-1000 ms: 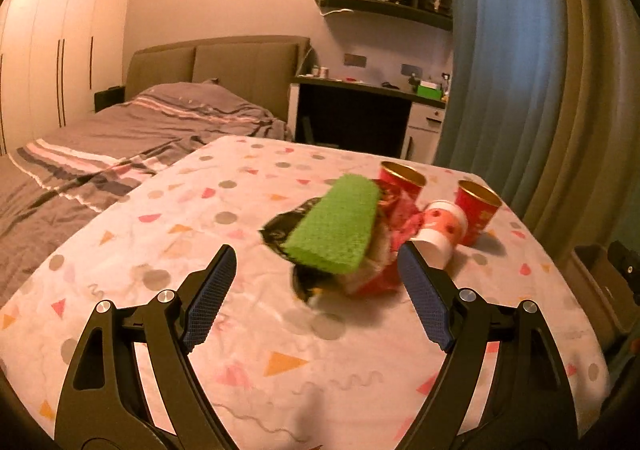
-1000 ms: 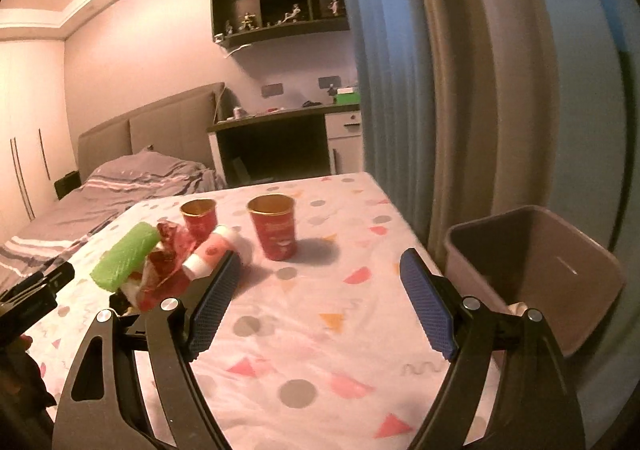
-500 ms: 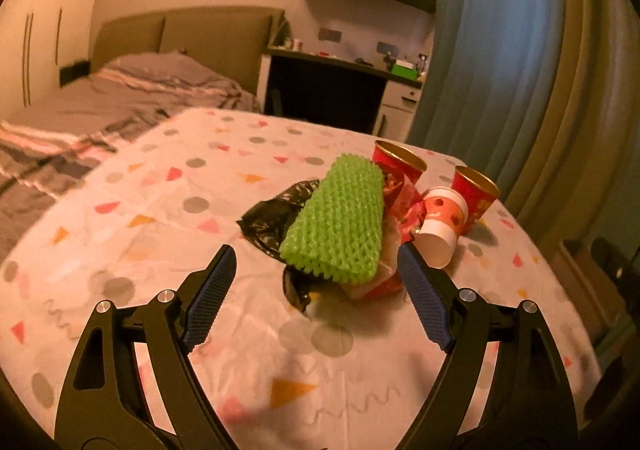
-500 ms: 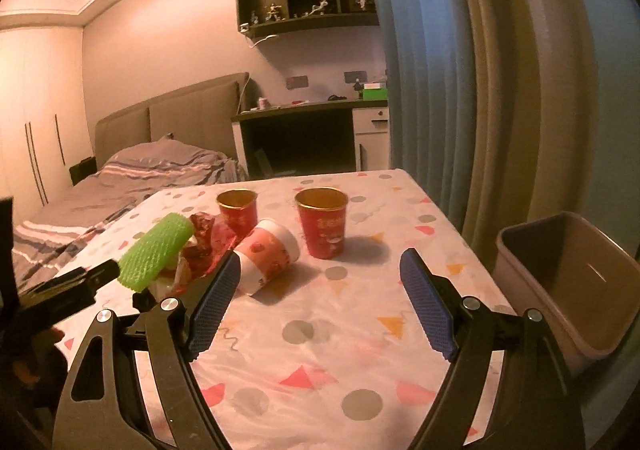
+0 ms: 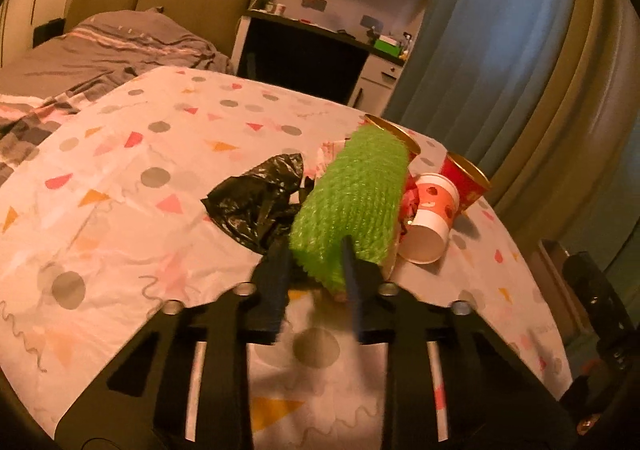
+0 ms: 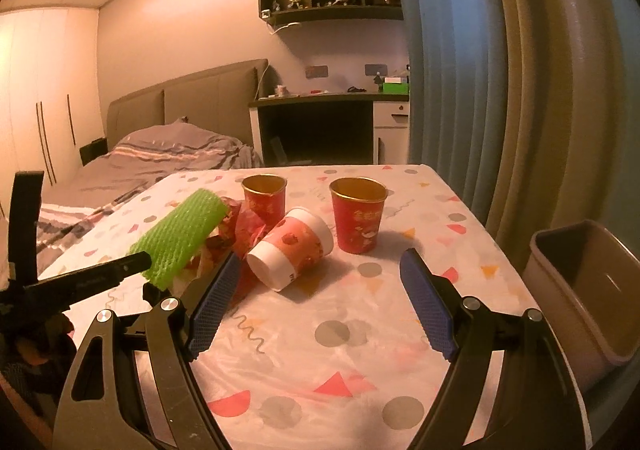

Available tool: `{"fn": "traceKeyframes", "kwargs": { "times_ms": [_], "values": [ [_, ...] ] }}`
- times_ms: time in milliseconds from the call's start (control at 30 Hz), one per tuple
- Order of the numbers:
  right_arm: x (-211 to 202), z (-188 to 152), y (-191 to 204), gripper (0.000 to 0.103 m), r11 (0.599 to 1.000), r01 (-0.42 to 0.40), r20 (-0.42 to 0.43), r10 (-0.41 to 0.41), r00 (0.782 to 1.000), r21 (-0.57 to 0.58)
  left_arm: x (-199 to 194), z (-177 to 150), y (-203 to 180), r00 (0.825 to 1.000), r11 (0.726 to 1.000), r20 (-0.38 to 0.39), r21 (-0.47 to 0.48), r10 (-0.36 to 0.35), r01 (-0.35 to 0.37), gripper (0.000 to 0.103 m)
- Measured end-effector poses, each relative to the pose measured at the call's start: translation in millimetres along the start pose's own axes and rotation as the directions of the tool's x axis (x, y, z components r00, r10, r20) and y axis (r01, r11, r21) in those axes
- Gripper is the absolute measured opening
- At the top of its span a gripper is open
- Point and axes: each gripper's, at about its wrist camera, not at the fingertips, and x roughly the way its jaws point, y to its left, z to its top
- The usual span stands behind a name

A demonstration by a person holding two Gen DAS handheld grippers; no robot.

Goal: Collect trash
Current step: 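Grasp the green foam net with the left tool, then grasp the red-and-white wrapper with the right tool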

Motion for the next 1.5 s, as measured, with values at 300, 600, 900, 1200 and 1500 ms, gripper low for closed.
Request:
{"fn": "traceKeyframes", "kwargs": {
  "times_ms": [300, 600, 900, 1200, 1500],
  "values": [
    [8, -2, 15, 0.08, 0.999, -0.018, -0.025, 0.017, 1.0, -0.028, -34, 2, -6, 0.994, 1.0, 0.11, -0.007, -0.007, 0.008, 0.008],
    [35, -5, 44, 0.077, 0.995, -0.079, -0.09, 0.073, 0.993, -0.058, -79, -2, 4, 0.961, 0.989, 0.237, -0.052, 0.144, -0.136, 0.008],
    [73, -7, 78, 0.061, 0.986, -0.128, -0.175, 0.109, 0.979, -0.102, -89, -3, 22, 0.947, 0.981, 0.254, -0.073, 0.194, -0.181, 0.008],
    [111, -8, 87, 0.042, 0.986, -0.146, -0.265, 0.119, 0.957, -0.084, -90, -2, 34, 0.944, 0.978, 0.259, -0.099, 0.204, -0.184, 0.008],
    [113, -7, 92, 0.003, 0.976, -0.183, -0.274, 0.145, 0.951, -0.12, -88, -1, 36, 0.945, 0.978, 0.257, -0.097, 0.204, -0.185, 0.008]
  ]
}}
